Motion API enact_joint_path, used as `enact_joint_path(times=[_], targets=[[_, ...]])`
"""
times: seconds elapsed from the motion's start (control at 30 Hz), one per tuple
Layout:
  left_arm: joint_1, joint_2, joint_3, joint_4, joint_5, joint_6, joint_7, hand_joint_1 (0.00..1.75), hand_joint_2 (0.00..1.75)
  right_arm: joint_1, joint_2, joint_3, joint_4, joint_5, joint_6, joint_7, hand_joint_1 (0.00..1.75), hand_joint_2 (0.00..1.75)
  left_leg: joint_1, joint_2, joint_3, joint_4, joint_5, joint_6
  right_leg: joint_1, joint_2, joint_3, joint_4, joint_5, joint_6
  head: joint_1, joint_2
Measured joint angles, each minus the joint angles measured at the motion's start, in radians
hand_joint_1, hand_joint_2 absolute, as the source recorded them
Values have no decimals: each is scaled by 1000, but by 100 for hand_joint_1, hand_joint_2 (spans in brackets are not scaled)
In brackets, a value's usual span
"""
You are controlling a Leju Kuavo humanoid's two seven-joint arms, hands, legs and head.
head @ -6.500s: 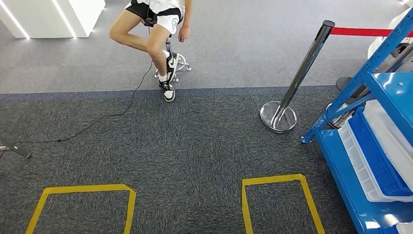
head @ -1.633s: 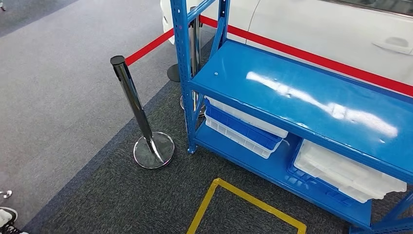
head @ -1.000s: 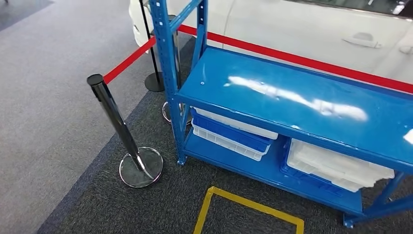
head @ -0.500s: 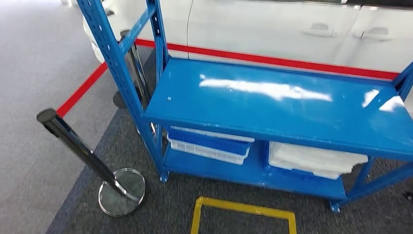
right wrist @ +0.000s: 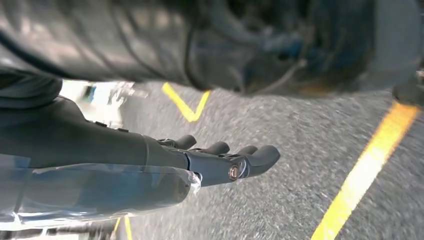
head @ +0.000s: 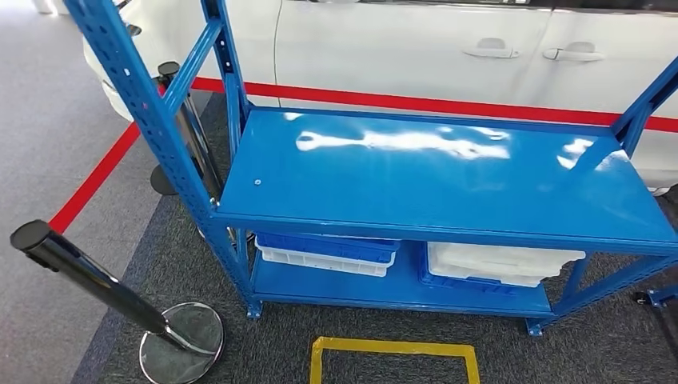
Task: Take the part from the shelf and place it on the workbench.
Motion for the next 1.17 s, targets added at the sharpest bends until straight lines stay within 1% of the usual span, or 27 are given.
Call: enact_joint_path(times=[0.03, 0.07, 0.1, 0.13, 0.17, 0.2, 0.23, 0.27, 0.3, 0.33, 0.37, 0.4, 0.43, 0.47, 0.5, 0.53, 0.57, 0.63, 0.7, 0.8, 0.9, 0.97, 1.1, 1.17], targets=[[0, 0, -12, 0, -11, -1, -3, 0, 44, -1, 0, -10, 0, -8, -4, 1, 0, 0, -2, 9, 8, 1, -5, -5, 6, -7, 0, -13, 7, -8, 1, 0], [-1, 1, -23, 1, -22, -2, -7, 0, 87, -1, 1, -20, 0, -17, -9, 1, 0, 0, -4, 15, 17, 2, -7, -11, 9, -4, 1, -15, 3, -13, 1, 0], [-3, 1, -34, 1, -34, -3, -12, 0, 131, -2, 2, -30, 0, -27, -14, 0, 0, 0, -6, 20, 24, 4, -8, -17, 7, 6, 10, -23, 9, -18, 3, 0], [-3, 2, -46, 1, -47, -4, -16, 0, 175, -1, 4, -41, 0, -38, -21, -1, 0, 0, -6, 18, 32, 13, -10, -21, 2, 15, 21, -32, 12, -21, 2, 0], [-4, 3, -58, 1, -59, -5, -20, 0, 175, -1, 7, -51, 0, -49, -30, -2, 0, 0, -5, 6, 28, 31, -19, -25, -2, 22, 33, -39, 10, -24, 1, 0], [-5, 4, -70, 1, -69, -5, -21, 0, 175, -2, 9, -62, -1, -58, -37, -4, 0, 0, -3, -10, 13, 66, -40, -30, -6, 29, 43, -46, 9, -27, 0, 0], [-6, 5, -83, 1, -78, -7, -22, 0, 175, -4, 11, -73, -1, -66, -44, -5, 0, 0, -1, -30, -15, 116, -70, -34, -9, 35, 49, -51, 6, -30, -1, 0], [-7, 7, -94, 1, -85, -8, -22, 0, 175, -7, 11, -84, -1, -71, -47, -6, 0, 0, 1, -46, -50, 174, -102, -38, -9, 40, 51, -51, 4, -33, -3, 0], [-7, 9, -103, 1, -89, -10, -21, 0, 175, -9, 12, -93, -1, -74, -48, -8, 0, 0, 3, -56, -84, 221, -124, -41, -9, 47, 52, -50, 0, -35, -3, 0], [-7, 12, -111, 1, -92, -13, -20, 0, 175, -10, 12, -100, -1, -76, -47, -10, 0, 0, 4, -60, -107, 243, -126, -43, -8, 53, 54, -49, -4, -35, -3, 0], [-7, 14, -118, 1, -95, -17, -16, 0, 175, -10, 13, -105, -1, -75, -46, -12, 0, 0, 4, -61, -114, 231, -106, -44, -8, 59, 59, -48, -8, -35, -3, 0], [-7, 16, -123, 1, -96, -24, -10, 0, 175, -10, 14, -109, -1, -73, -44, -13, 0, 0, 4, -61, -106, 188, -64, -43, -8, 64, 65, -46, -13, -33, -3, 0], [-10, 19, -128, 1, -97, -35, 0, 0, 175, -9, 15, -112, -1, -69, -40, -13, 0, 0, 4, -62, -90, 128, -17, -39, -8, 68, 71, -45, -18, -31, -3, 0], [-15, 22, -131, 1, -94, -48, 12, 0, 175, -9, 16, -115, -1, -63, -34, -9, 0, 0, 1, -63, -77, 76, 16, -35, -8, 69, 77, -43, -22, -28, -3, 0], [-24, 25, -133, 1, -87, -59, 24, 0, 175, -10, 17, -118, -1, -56, -26, -3, 0, 0, -2, -64, -68, 36, 35, -29, -8, 69, 78, -42, -25, -25, -3, 0], [-32, 27, -134, 0, -73, -63, 33, 0, 175, -11, 17, -119, -1, -46, -16, 4, 0, 0, -5, -65, -65, 15, 42, -23, -9, 69, 78, -42, -27, -21, -2, 0], [-38, 28, -134, 0, -55, -56, 37, 0, 175, -12, 17, -120, -1, -35, -8, 9, 0, 0, -7, -65, -66, 7, 42, -20, -7, 68, 77, -41, -29, -20, -2, 0], [-39, 29, -128, 0, -14, -19, 29, 0, 175, -13, 17, -119, -1, -10, 1, 9, 0, 87, -6, -65, -63, -3, 52, -16, -5, 67, 78, -42, -31, -21, -1, 0], [-31, 29, -117, 0, 22, 23, 13, 0, 175, -13, 17, -117, -1, 13, 1, 6, 0, 175, -7, -64, -60, -4, 51, -16, -5, 67, 81, -45, -31, -22, -1, 0], [-16, 29, -85, 0, 99, 66, -5, 0, 175, -11, 14, -103, -1, 41, 0, 2, 0, 175, -8, -64, -59, -4, 50, -14, -5, 67, 84, -49, -31, -21, -1, 0], [4, 34, -72, -3, 195, 82, -17, 0, 175, -6, 7, -76, -4, 30, -8, -8, 0, 175, -8, -65, -58, -4, 48, -12, -5, 66, 86, -52, -32, -21, -1, 0], [15, 41, -81, -7, 253, 86, -21, 0, 175, -1, 2, -57, -10, 6, -17, -21, 0, 175, -8, -65, -58, -4, 47, -11, -6, 66, 87, -53, -32, -19, -1, 0], [33, 64, -122, -21, 363, 90, -28, 0, 175, 16, -7, -23, -24, -50, -36, -50, 0, 175, -9, -65, -57, -4, 46, -9, -7, 66, 88, -54, -33, -8, -1, 0], [40, 73, -144, -26, 405, 90, -31, 0, 175, 23, -10, -9, -30, -71, -43, -60, 0, 175, -9, -65, -56, -4, 46, -9, -8, 66, 88, -54, -33, -8, -1, 0]])
